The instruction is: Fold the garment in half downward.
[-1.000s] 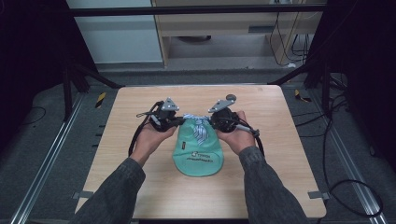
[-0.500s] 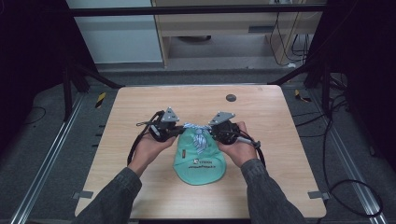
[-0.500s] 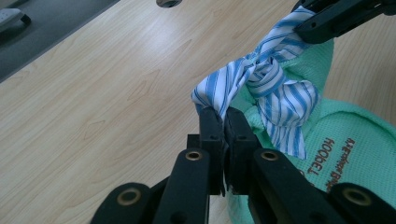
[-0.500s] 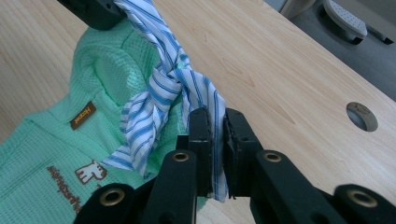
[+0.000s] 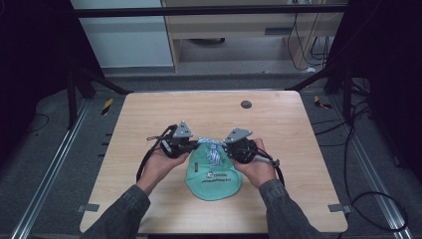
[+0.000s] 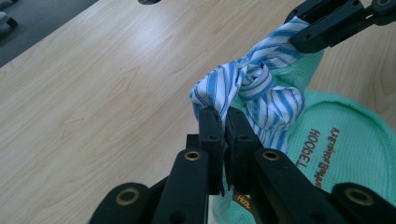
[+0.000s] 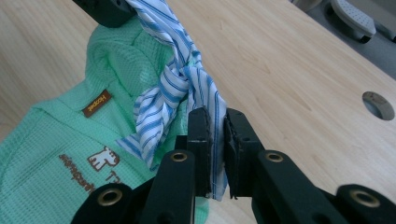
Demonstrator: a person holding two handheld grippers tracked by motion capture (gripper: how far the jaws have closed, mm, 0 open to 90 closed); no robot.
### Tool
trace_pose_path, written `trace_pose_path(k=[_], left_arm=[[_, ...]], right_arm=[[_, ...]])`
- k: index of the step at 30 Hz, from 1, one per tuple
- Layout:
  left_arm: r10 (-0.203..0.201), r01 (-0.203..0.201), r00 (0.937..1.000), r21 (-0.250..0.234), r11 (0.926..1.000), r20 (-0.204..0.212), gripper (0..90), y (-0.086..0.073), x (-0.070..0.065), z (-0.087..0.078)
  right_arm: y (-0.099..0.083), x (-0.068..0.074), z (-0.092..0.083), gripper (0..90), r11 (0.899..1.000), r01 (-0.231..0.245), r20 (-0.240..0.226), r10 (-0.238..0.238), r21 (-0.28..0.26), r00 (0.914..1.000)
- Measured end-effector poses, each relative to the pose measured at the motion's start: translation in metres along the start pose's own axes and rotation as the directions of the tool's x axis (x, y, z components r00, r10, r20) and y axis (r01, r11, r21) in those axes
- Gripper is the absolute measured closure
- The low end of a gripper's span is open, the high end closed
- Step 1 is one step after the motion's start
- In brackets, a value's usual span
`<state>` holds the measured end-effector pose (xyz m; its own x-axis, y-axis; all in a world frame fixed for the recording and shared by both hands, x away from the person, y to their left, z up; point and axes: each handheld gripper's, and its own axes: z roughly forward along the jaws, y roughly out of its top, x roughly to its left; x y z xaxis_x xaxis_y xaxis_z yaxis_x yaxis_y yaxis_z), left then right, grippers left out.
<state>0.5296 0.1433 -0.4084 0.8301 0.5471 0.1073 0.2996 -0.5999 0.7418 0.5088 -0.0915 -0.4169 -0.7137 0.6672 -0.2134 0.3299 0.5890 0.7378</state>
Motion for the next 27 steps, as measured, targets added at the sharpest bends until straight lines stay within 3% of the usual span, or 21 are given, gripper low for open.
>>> trace_pose_path(k=[8, 27], left_arm=[[0.012, -0.012, 0.9996, 0.012, 0.9999, 0.026, 87.0, -0.010, -0.010, -0.002], [-0.005, 0.003, 0.9979, 0.028, 0.9996, 0.065, 87.2, -0.030, -0.025, -0.004]], right_arm=[[-0.012, 0.008, 0.001, 81.2, 1.000, 0.001, -0.022, -0.001, 0.013, 0.9997], [-0.026, 0.019, 0.000, 80.8, 0.999, 0.009, -0.057, -0.007, 0.031, 0.9983]])
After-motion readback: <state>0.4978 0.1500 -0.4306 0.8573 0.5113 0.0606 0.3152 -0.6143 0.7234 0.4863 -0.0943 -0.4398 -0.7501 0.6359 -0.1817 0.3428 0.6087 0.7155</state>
